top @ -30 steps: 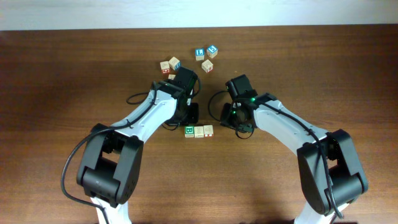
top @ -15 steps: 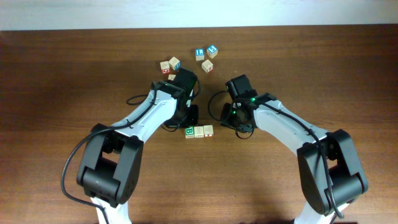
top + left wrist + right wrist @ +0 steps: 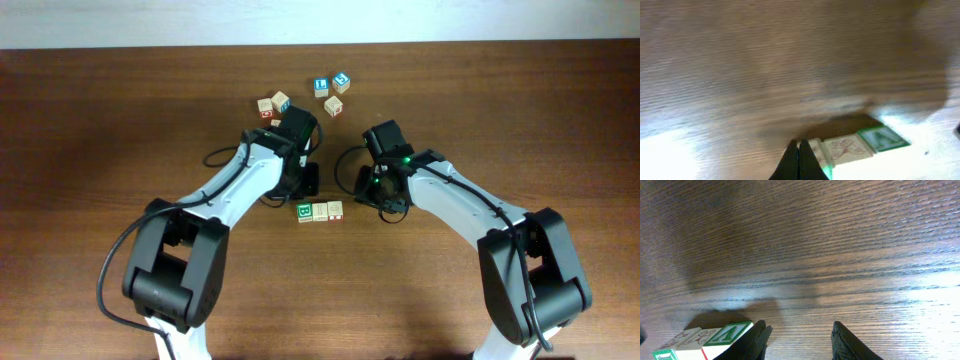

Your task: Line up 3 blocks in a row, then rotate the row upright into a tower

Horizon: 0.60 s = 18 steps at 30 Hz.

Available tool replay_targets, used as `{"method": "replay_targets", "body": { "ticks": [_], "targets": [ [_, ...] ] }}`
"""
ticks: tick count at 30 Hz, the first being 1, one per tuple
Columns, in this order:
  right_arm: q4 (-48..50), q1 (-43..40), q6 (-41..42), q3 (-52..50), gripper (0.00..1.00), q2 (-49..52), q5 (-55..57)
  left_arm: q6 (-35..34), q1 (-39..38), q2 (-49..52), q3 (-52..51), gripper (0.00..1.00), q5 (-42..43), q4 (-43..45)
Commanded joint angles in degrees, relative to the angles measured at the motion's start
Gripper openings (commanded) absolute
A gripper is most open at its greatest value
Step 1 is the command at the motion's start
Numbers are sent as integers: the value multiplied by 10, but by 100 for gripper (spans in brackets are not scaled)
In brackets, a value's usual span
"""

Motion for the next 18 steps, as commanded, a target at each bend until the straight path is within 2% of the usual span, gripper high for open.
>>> {"method": "replay_targets", "body": {
  "ticks": [1, 4, 7, 18],
  "targets": [
    [0, 2, 6, 3, 43, 3, 11, -8, 35, 6, 36, 0, -35, -58],
    [0, 2, 6, 3, 47, 3, 11, -10, 43, 8, 31, 0, -3, -100],
    [0, 2, 6, 3, 47, 3, 11, -10, 28, 10, 22, 0, 23, -91],
    [0, 2, 6, 3, 52, 3, 11, -10, 16, 44, 21, 0, 27, -87]
  ]
}}
